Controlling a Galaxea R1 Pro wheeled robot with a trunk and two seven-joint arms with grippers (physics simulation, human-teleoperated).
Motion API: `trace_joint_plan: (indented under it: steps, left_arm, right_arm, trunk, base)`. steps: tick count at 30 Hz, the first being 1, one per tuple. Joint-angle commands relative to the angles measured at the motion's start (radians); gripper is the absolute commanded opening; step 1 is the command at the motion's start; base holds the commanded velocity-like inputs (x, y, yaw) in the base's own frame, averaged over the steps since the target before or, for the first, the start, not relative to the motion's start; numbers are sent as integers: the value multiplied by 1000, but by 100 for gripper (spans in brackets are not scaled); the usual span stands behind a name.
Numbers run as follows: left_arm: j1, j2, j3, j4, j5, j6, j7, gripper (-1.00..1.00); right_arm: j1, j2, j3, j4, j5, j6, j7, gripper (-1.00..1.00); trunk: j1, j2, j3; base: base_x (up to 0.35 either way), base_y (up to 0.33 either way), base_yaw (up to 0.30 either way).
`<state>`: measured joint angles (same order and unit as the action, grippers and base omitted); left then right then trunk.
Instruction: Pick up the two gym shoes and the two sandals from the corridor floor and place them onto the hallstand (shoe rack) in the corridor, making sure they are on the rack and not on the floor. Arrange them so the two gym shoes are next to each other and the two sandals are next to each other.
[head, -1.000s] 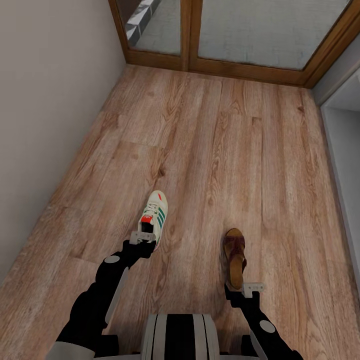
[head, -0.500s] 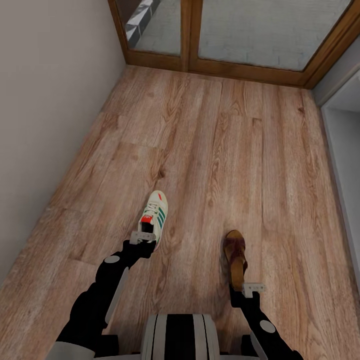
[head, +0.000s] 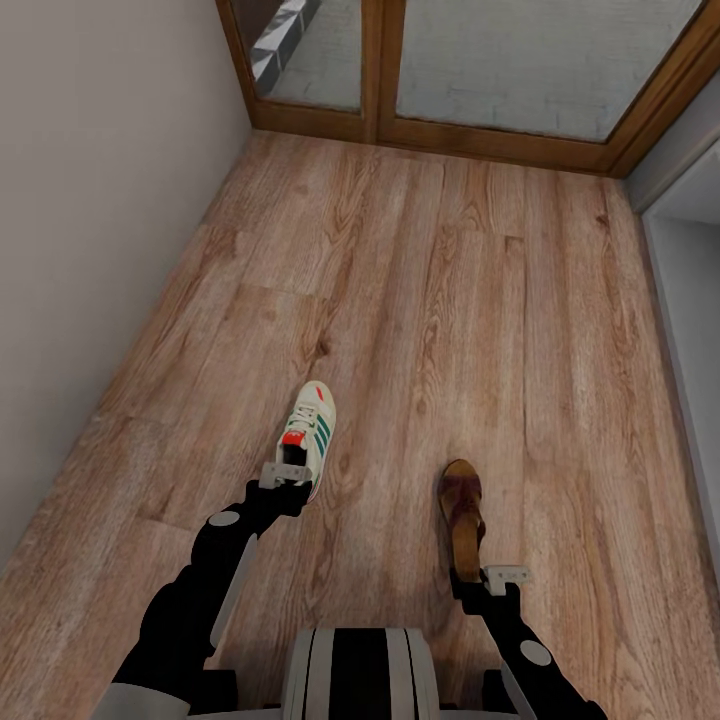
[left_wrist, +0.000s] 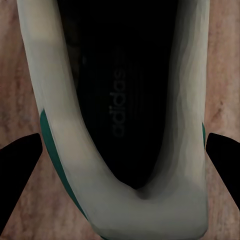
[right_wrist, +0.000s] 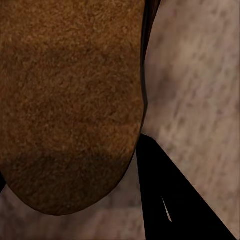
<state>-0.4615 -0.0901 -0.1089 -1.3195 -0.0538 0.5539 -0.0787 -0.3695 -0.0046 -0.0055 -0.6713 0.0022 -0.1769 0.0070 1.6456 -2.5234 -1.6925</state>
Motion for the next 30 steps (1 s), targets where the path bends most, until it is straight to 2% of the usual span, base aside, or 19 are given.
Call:
trace_joint_plan:
  steps: [1,4,24,28,29,30]
  left_arm:
    - [0,0,1,-1,-6,5,-6,-100]
    - [0,0,1,-1,-6,6,-6,-100]
    - [0,0,2,0,-6,6,-6,-100]
    - [0,1,2,0,-5,6,-6,-100]
    - [0,1,2,0,-4,7,-6,-100]
    - [0,1,2,0,0,7,-6,-100]
  right_arm:
    - [0,0,-1,0,-5,-2,1,-100]
    - [0,0,-1,0,-5,-2,2,-100]
    - [0,0,1,-13,-5,3,2,-100]
    - [0,-1,1,-97,-5,24,2,-100]
    - [0,-1,1,-127,-5,53,2,-100]
    - [0,-1,1,-173,-5,122,2,-100]
  trunk:
    - [0,0,0]
    - [0,0,0]
    - [-9,4,77]
    - [-11,5,92]
    - [-11,6,96]
    - [-12,6,100]
  base:
    - [0,0,0]
    - [0,0,0]
    - [0,0,0]
    - [0,0,0]
    - [0,0,0]
    - [0,0,0]
